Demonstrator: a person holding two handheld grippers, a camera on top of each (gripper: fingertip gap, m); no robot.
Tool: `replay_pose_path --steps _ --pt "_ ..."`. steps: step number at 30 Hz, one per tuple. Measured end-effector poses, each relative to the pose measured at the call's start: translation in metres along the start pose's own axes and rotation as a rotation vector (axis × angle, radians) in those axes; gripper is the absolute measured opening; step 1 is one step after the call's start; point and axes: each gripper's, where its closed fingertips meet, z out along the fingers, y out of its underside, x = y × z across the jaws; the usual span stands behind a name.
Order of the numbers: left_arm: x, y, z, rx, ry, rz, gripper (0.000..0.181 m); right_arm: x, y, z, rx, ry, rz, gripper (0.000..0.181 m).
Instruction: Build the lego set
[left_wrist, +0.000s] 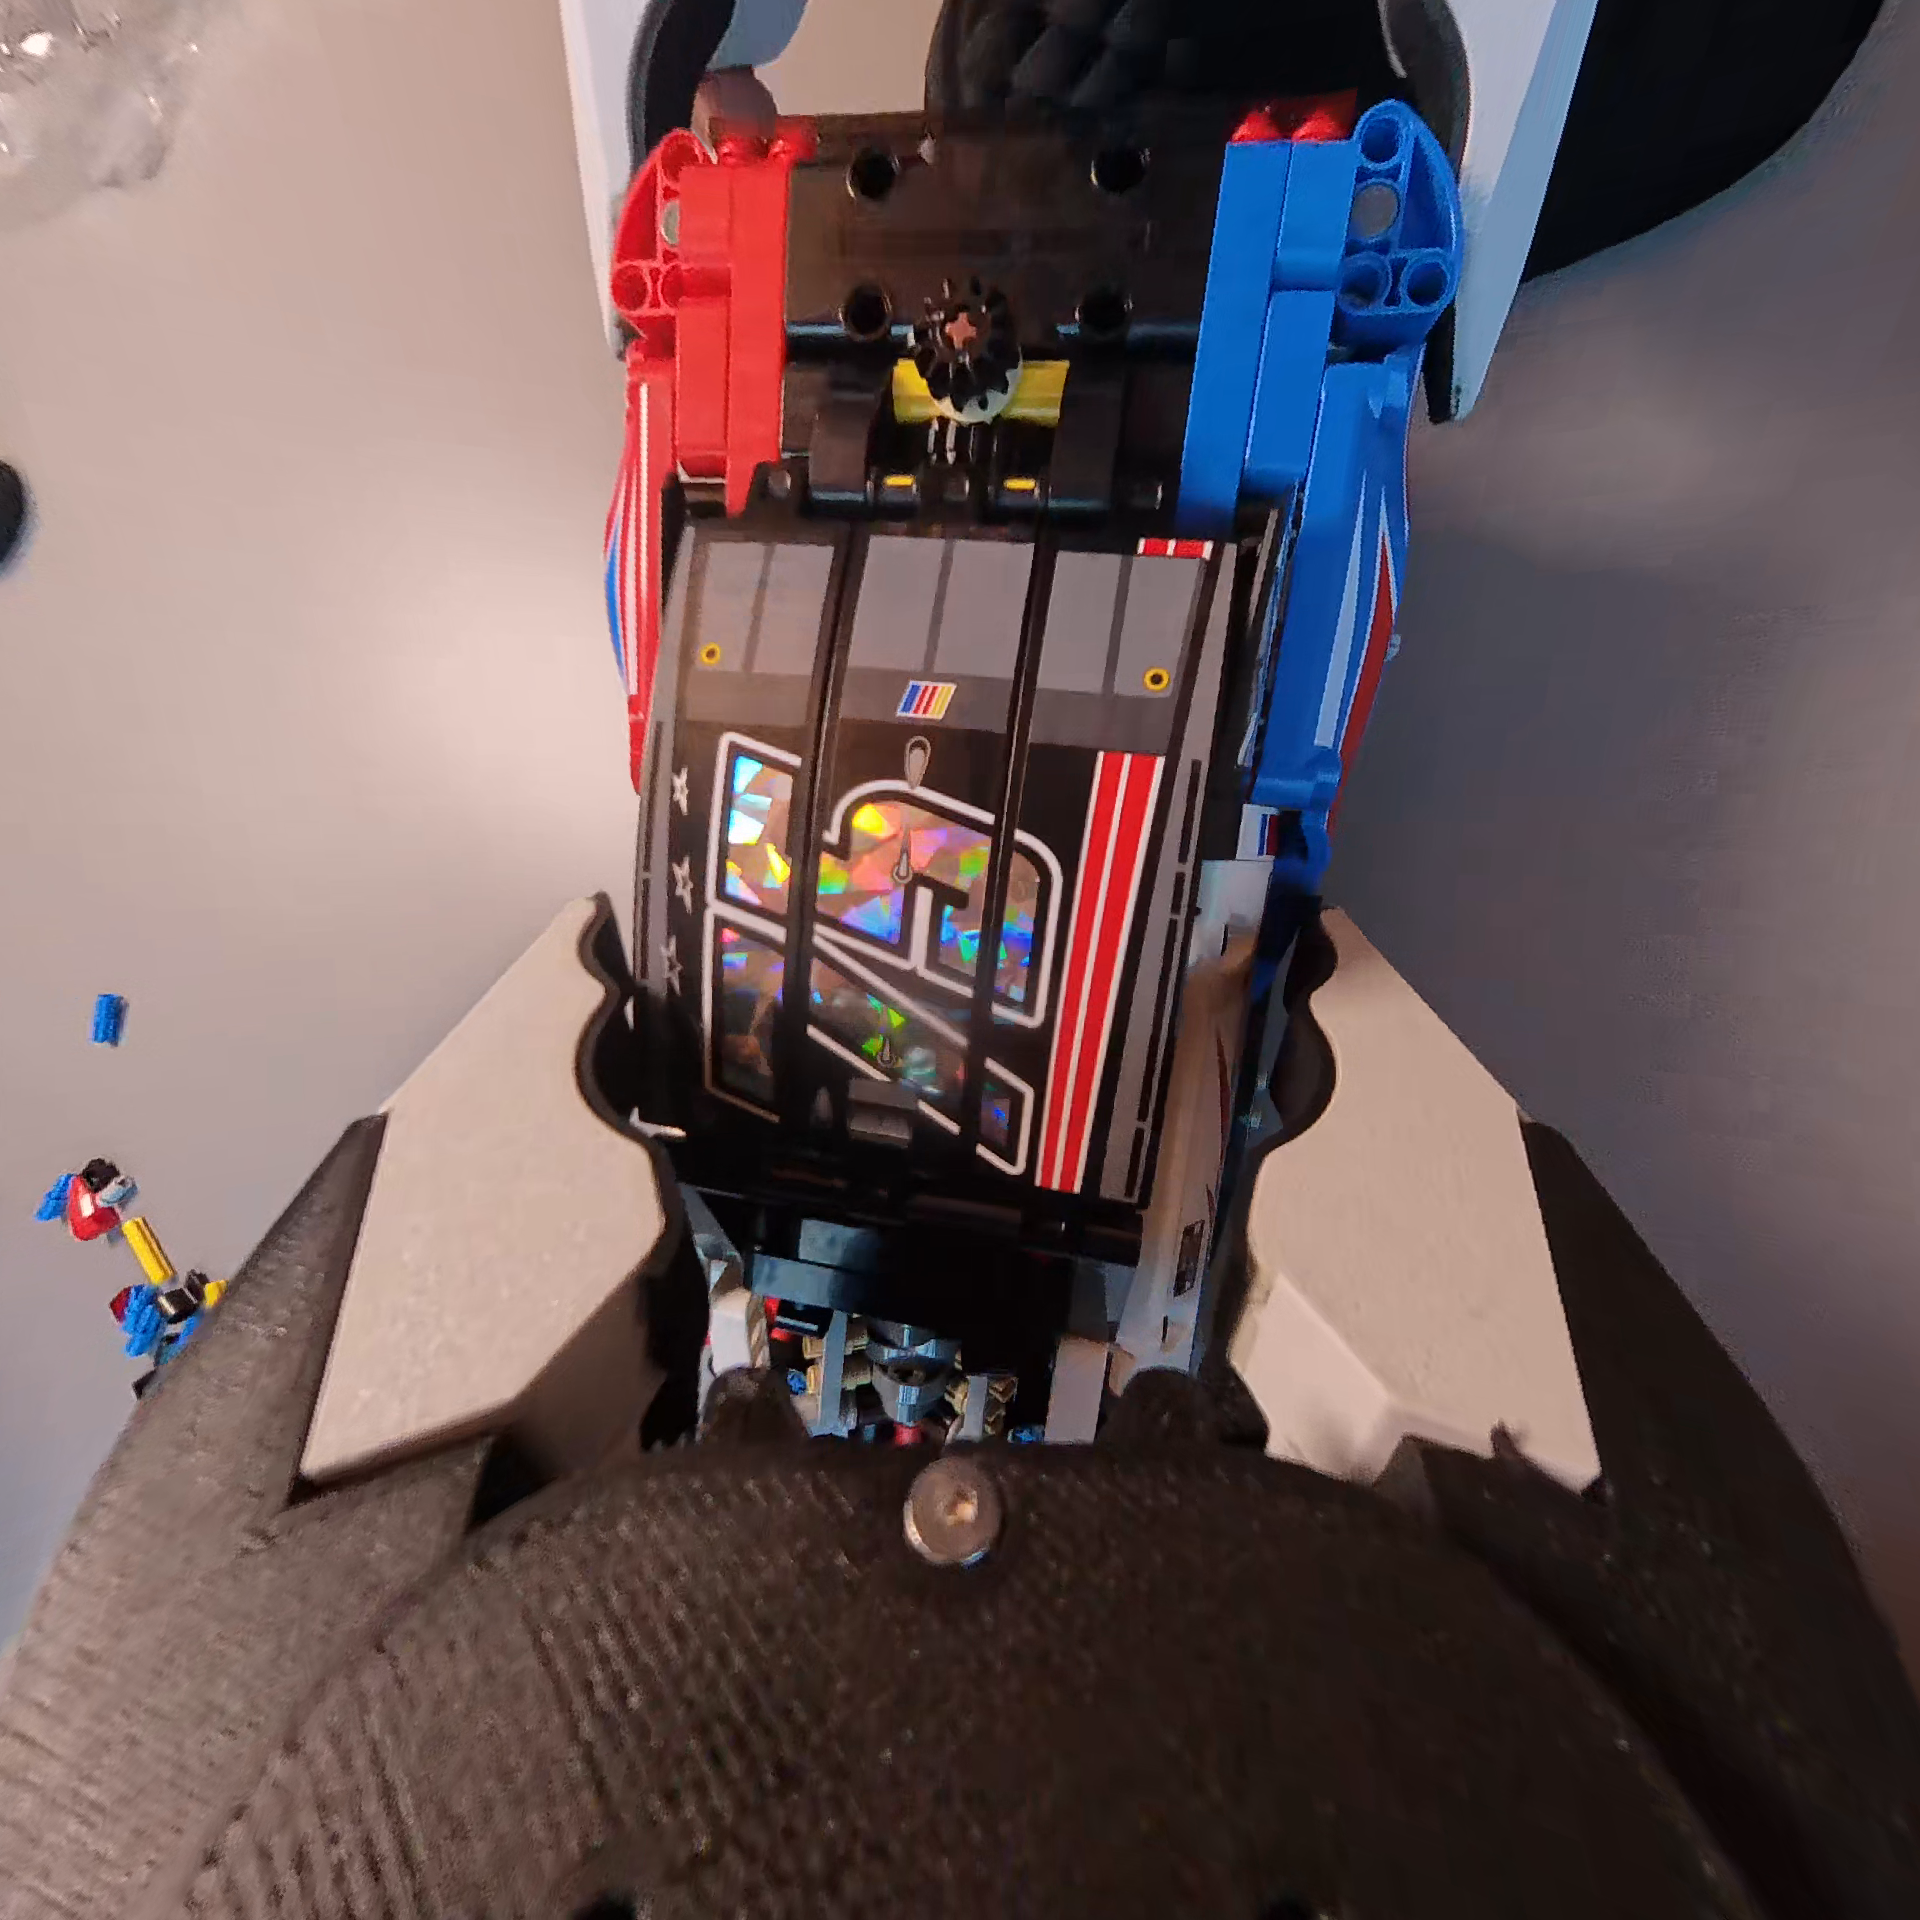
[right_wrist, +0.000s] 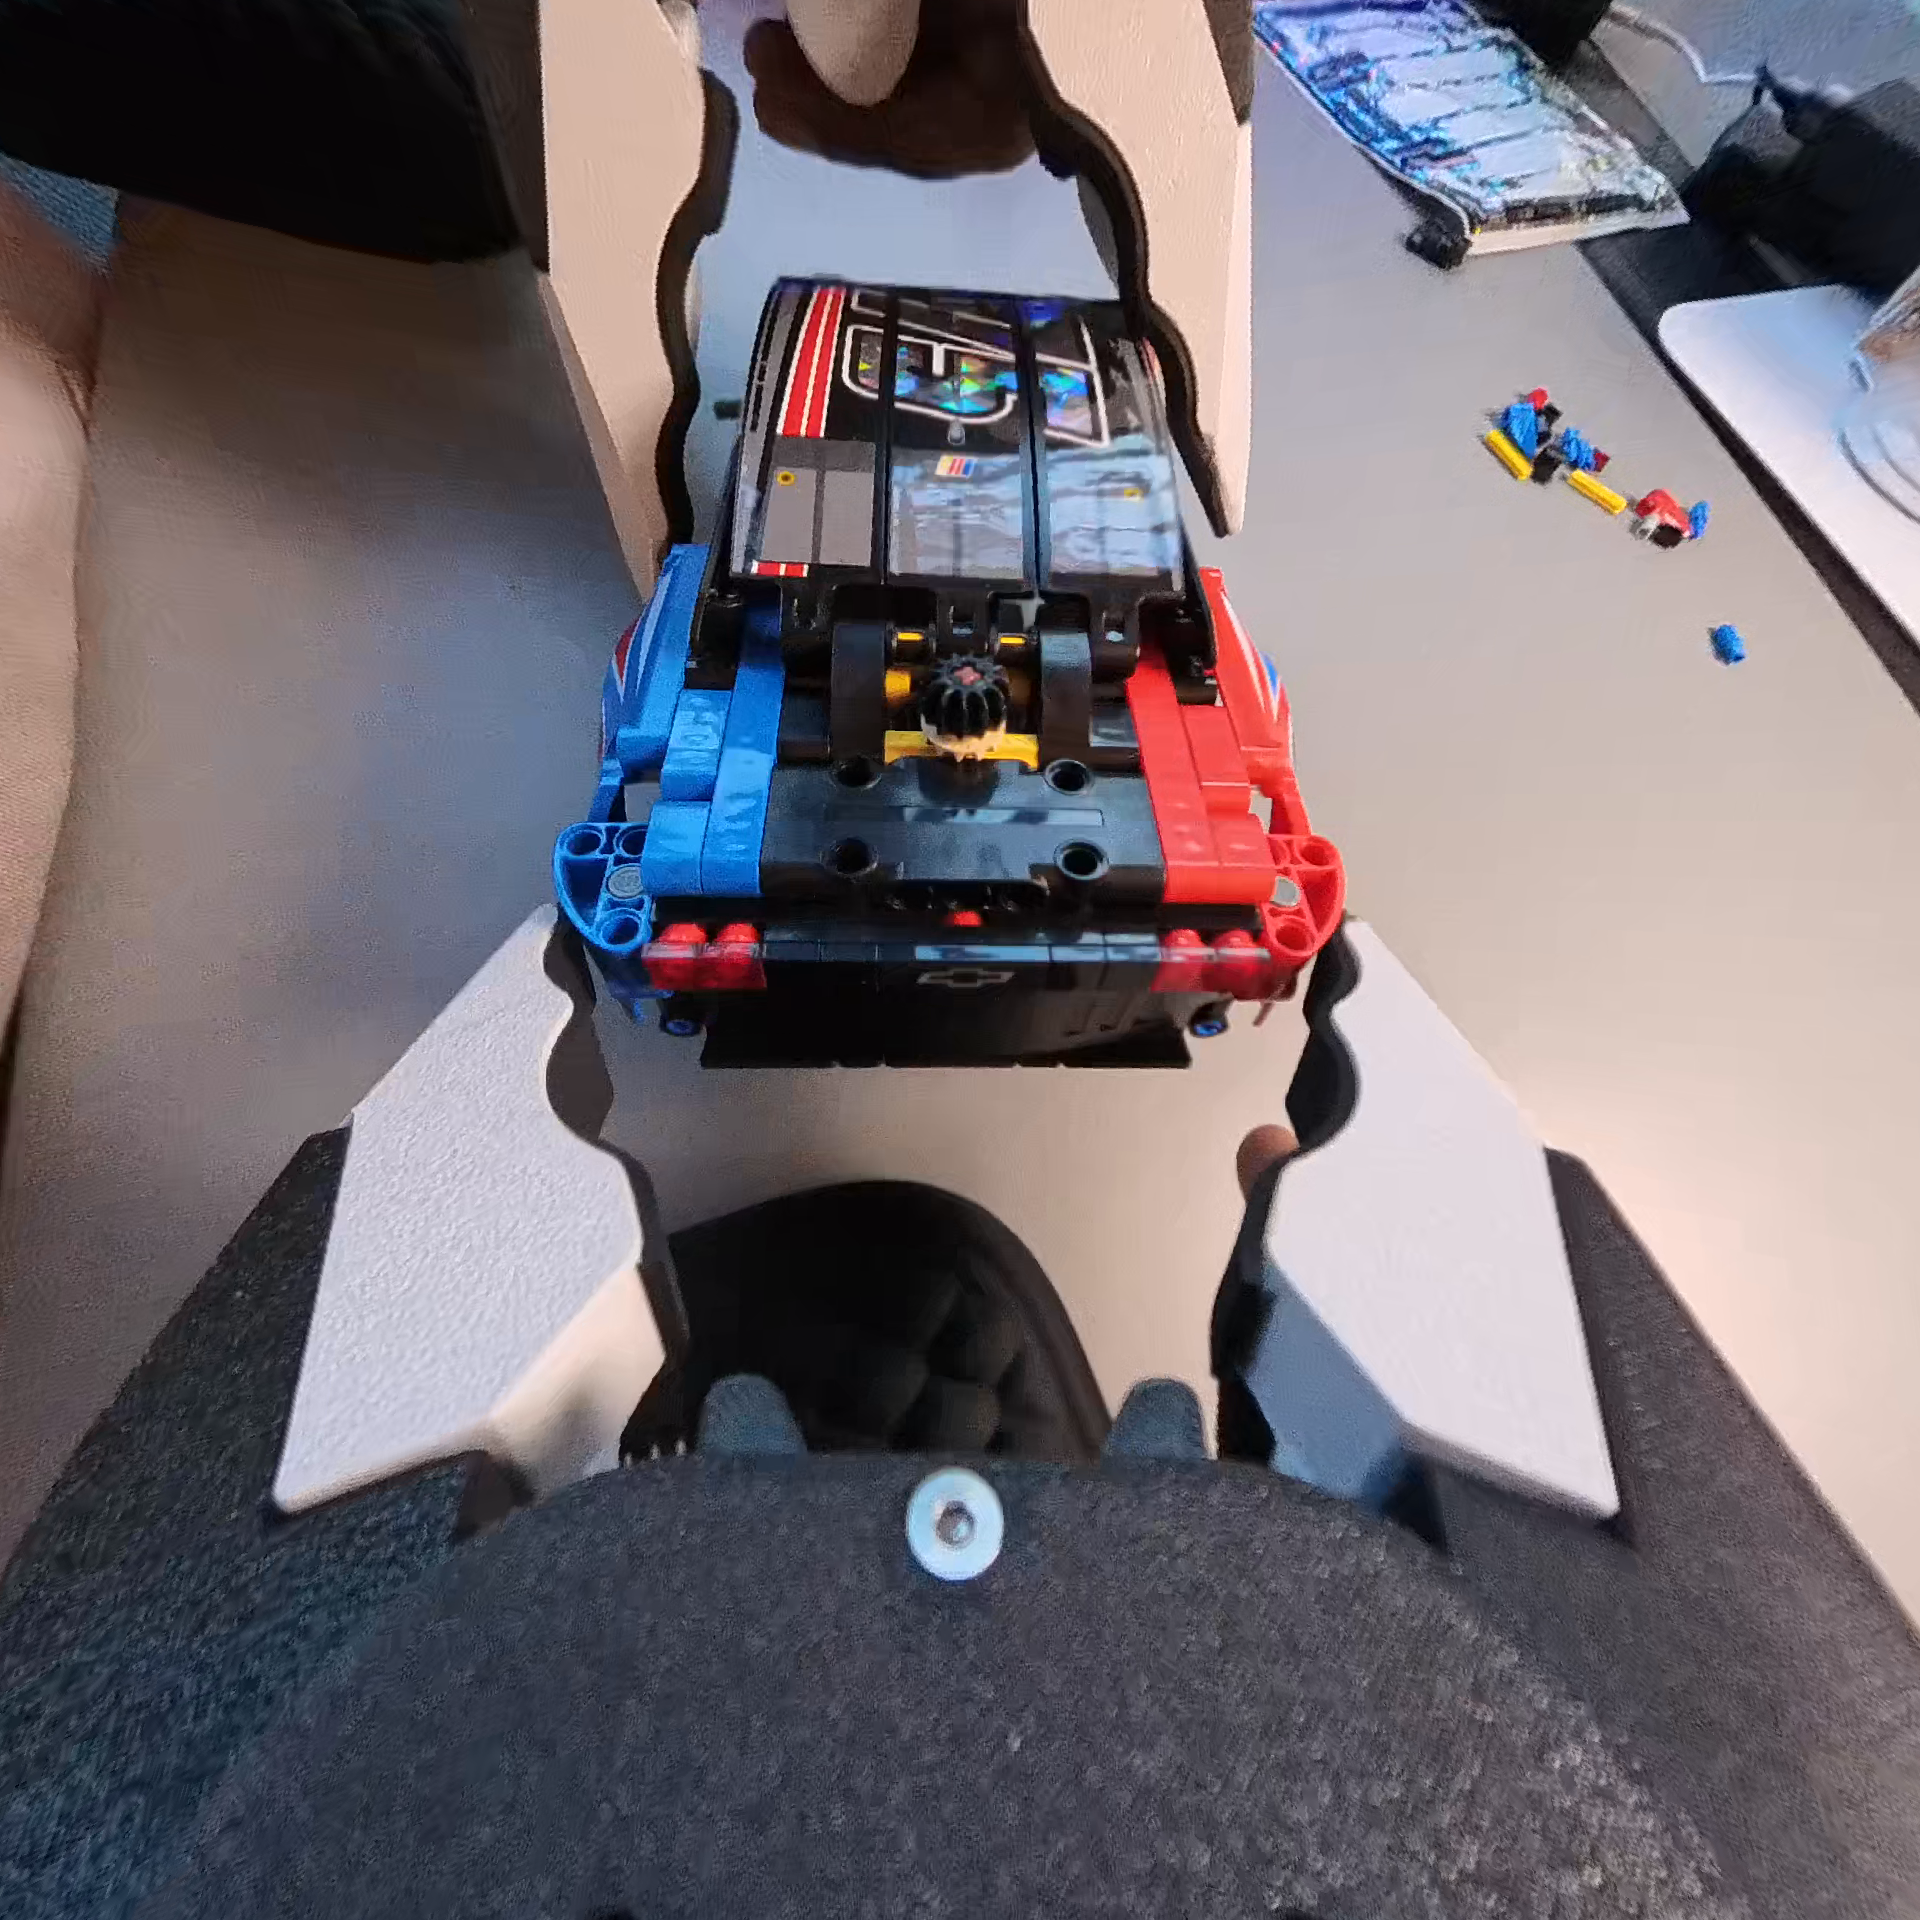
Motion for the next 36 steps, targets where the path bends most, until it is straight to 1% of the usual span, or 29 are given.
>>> replay_pose_path --steps 7,13,18,20,21,22,23,24,25,26,27,28,31,32,36 --pt "0.006 -0.015 -0.021 0.190 -0.071 0.031 0.121 -0.010 -0.039 -0.016 0.111 0.042 -0.087 0.132" --pt "0.015 -0.024 -0.042 0.377 -0.093 0.019 0.119 -0.022 -0.073 -0.025 0.194 0.025 -0.123 0.131" --pt "0.018 -0.025 -0.059 0.513 -0.082 -0.036 0.118 -0.025 -0.101 -0.027 0.285 -0.011 -0.103 0.131" --pt "0.016 -0.023 -0.067 0.569 -0.070 -0.087 0.117 -0.019 -0.113 -0.029 0.339 0.009 -0.085 0.127" --pt "0.014 -0.021 -0.070 0.600 -0.055 -0.125 0.116 -0.014 -0.120 -0.030 0.374 0.037 -0.069 0.121" --pt "0.013 -0.018 -0.071 0.621 -0.041 -0.163 0.112 -0.005 -0.127 -0.033 0.420 0.085 -0.040 0.121" --pt "0.010 -0.018 -0.078 0.676 -0.041 -0.187 0.087 0.003 -0.132 -0.037 0.458 0.119 0.004 0.123" --pt "0.007 -0.015 -0.080 0.697 -0.058 -0.195 0.084 0.009 -0.131 -0.039 0.477 0.135 0.067 0.125" --pt "0.006 -0.008 -0.073 0.657 -0.066 -0.196 0.083 0.015 -0.123 -0.038 0.462 0.140 0.142 0.127" --pt "0.006 0.001 -0.062 0.580 -0.089 -0.183 0.084 0.015 -0.111 -0.033 0.429 0.123 0.204 0.128" --pt "0.003 0.000 -0.062 0.573 -0.141 -0.157 0.071 0.015 -0.097 -0.027 0.392 0.116 0.244 0.128" --pt "0.003 -0.007 -0.069 0.618 -0.160 -0.141 0.062 0.016 -0.083 -0.022 0.362 0.136 0.263 0.127" --pt "-0.003 -0.002 -0.067 0.562 -0.184 -0.142 0.066 0.012 -0.051 -0.017 0.275 0.143 0.313 0.125" --pt "-0.002 -0.002 -0.067 0.562 -0.172 -0.153 0.067 0.010 -0.042 -0.016 0.245 0.137 0.327 0.125" --pt "-0.008 0.003 -0.074 0.571 -0.172 -0.207 0.072 0.008 -0.020 -0.017 0.181 0.154 0.345 0.122"
